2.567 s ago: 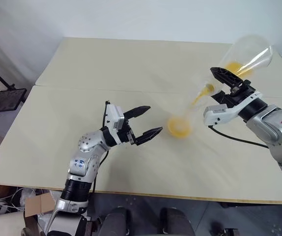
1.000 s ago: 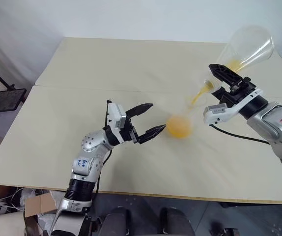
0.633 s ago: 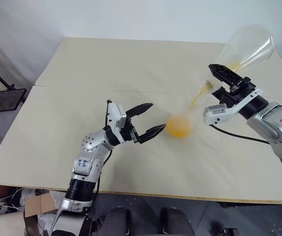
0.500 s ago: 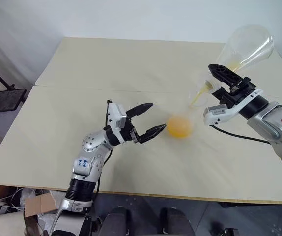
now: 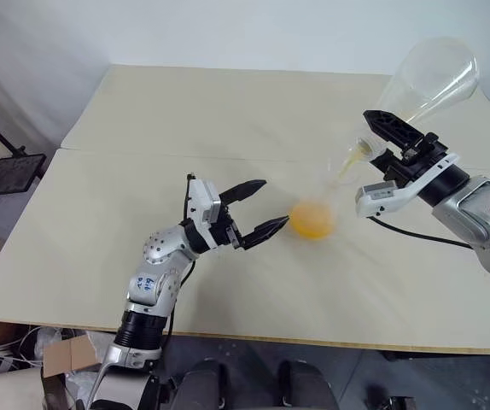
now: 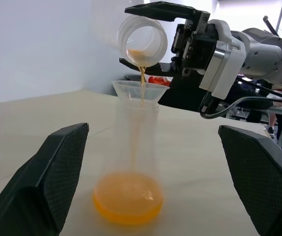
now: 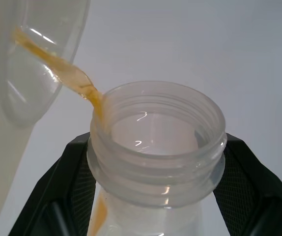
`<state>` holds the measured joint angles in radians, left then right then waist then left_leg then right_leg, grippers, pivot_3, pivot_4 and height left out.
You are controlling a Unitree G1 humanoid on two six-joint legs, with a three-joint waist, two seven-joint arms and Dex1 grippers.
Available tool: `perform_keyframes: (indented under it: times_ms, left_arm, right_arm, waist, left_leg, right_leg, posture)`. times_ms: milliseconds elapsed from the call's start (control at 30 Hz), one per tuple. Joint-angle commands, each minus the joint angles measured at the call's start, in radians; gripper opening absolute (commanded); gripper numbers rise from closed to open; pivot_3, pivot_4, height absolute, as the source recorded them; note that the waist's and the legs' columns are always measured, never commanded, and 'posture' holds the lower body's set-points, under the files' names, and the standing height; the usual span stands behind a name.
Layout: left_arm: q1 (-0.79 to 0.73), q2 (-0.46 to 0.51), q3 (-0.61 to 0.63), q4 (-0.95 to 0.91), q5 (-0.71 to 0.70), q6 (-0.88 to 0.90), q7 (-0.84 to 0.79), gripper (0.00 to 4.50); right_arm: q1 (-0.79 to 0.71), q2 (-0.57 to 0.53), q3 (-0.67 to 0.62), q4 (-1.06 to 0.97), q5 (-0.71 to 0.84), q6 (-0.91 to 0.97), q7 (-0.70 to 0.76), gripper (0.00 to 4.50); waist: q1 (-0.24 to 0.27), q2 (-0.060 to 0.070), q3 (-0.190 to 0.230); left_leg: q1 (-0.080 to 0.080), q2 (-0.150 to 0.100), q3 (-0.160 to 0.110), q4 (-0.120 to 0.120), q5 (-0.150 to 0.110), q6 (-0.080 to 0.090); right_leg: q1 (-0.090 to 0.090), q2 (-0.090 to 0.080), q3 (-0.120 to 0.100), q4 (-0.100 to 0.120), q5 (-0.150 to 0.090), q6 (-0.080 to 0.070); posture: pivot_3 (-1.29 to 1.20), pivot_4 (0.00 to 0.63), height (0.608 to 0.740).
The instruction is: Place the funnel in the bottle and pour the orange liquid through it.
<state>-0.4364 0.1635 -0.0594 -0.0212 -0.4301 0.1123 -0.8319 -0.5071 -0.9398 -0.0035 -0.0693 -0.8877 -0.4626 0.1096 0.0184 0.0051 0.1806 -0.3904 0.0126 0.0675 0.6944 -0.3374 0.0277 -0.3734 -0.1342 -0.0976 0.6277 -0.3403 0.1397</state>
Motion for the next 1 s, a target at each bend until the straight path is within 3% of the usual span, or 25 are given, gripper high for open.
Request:
perform_keyframes:
  times_ms: [33, 500, 767, 933, 1000]
  left_arm:
    - [-0.017, -0.004, -0.007, -0.014, -0.002, -0.021, -0.003, 4.5]
    - [-0.015, -0.004, -0.009, -0.024, -0.004, -0.013, 0.0, 4.5]
    - [-0.014, 0.004, -0.006, -0.026, -0.006, -0.008, -0.003, 4.5]
    - [-0.021, 0.016, -0.003, -0.02, -0.009, -0.004, -0.011, 4.5]
    - [-0.027, 0.021, -0.001, -0.016, -0.01, -0.001, -0.015, 4.5]
  right_arm:
    - [-0.008, -0.029, -0.024, -0.014, -0.001, -0.001, -0.027, 2.82]
    - [0.008, -0.009, -0.04, -0.018, 0.042, 0.016, -0.019, 2.82]
    - [0.054, 0.06, -0.061, -0.085, 0.308, 0.069, 0.108, 2.82]
    - [0.092, 0.16, -0.114, -0.163, 0.626, 0.209, 0.228, 2.82]
    - [0.105, 0.211, -0.198, -0.201, 0.76, 0.32, 0.237, 2.82]
  waist:
    - [0.0, 0.0, 0.0]
    - [0.0, 0.0, 0.0]
    - [0.0, 0.0, 0.0]
    - [0.002, 0.0, 0.0]
    - [0.004, 0.0, 0.0]
  left_leg:
    - [0.0, 0.0, 0.0, 0.0, 0.0, 0.0]
    - [0.0, 0.0, 0.0, 0.0, 0.0, 0.0]
    - [0.0, 0.0, 0.0, 0.0, 0.0, 0.0]
    - [0.0, 0.0, -0.001, 0.0, 0.0, 0.0]
    - [0.0, 0.0, -0.002, 0.0, 0.0, 0.0]
  right_leg:
    - [0.0, 0.0, 0.0, 0.0, 0.0, 0.0]
    - [0.0, 0.0, 0.0, 0.0, 0.0, 0.0]
    - [0.0, 0.0, 0.0, 0.0, 0.0, 0.0]
    - [0.001, 0.0, -0.001, 0.0, 0.0, 0.0]
    - [0.001, 0.0, -0.001, 0.0, 0.0, 0.0]
  posture:
    - [0.0, 0.15, 0.74]
    - [0.0, 0.15, 0.74]
    - [0.0, 0.15, 0.74]
    - [0.0, 0.15, 0.74]
    - [0.0, 0.15, 0.74]
